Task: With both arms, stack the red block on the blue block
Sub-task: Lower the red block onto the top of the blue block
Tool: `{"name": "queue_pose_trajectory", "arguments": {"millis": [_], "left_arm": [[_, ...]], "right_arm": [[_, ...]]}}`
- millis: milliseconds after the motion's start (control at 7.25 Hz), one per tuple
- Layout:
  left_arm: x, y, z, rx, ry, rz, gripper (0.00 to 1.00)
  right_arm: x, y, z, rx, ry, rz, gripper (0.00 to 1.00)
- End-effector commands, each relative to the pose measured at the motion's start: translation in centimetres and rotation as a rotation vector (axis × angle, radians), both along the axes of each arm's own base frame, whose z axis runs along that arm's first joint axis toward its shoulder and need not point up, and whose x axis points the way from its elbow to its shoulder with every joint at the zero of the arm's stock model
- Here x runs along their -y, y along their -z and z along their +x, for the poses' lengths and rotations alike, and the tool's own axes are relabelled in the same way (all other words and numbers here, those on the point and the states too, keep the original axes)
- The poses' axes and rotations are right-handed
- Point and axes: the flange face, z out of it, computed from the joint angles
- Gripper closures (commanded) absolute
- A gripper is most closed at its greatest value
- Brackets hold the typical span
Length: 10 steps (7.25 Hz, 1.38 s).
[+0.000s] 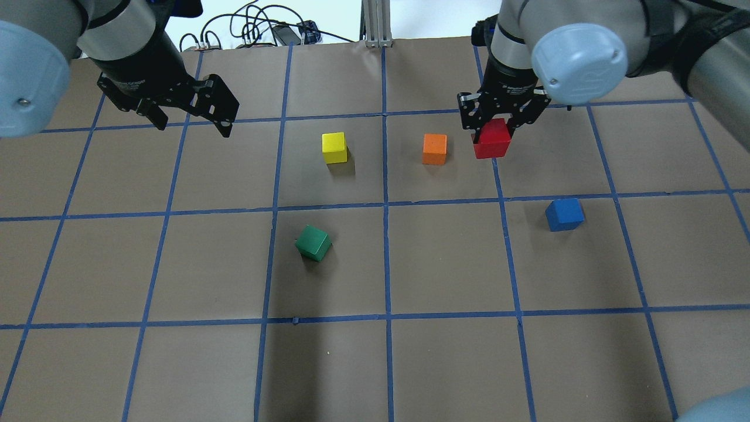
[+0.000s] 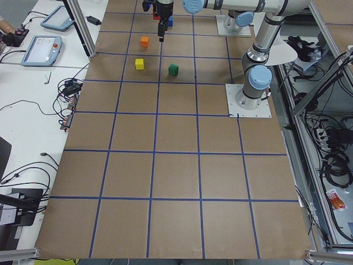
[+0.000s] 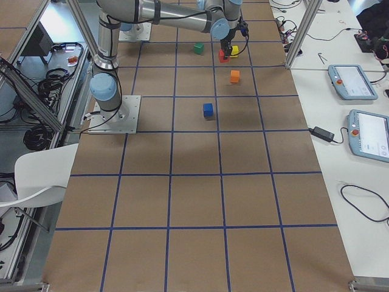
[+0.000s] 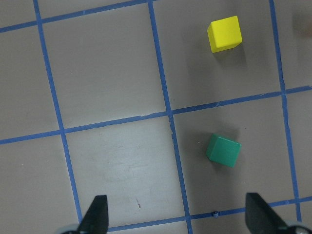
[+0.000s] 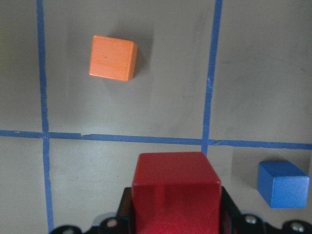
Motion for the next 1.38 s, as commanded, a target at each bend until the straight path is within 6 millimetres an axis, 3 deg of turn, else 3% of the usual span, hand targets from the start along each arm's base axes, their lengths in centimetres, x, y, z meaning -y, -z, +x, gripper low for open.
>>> {"name": "queue_pose_trajectory", "arguments": {"millis": [0, 276, 552, 966, 1241], "left_arm": [[-0.1, -0.1, 0.0, 0.0, 0.0, -0.002, 0.0], [-0.1, -0.1, 0.0, 0.001, 0.0, -0.002, 0.0], [-0.1, -0.1, 0.0, 0.001, 0.0, -0.002, 0.0], [-0.1, -0.1, 0.0, 0.001, 0.0, -0.002, 0.0], [0.0, 0.0, 0.0, 0.001, 0.0, 0.001, 0.0]], "right_arm": [[-1.7, 1.3, -6.3, -0.001, 0.068, 0.036, 1.0], [-2.9, 4.5, -11.2, -0.035, 0.074, 0.086, 1.0], [-4.0, 7.9, -12.4, -0.075, 0.01, 0.032, 1.0], [-5.0, 9.6, -14.0, -0.066, 0.011, 0.043, 1.0], [-5.7, 10.6, -14.0, -0.056, 0.012, 0.063, 1.0]]}}
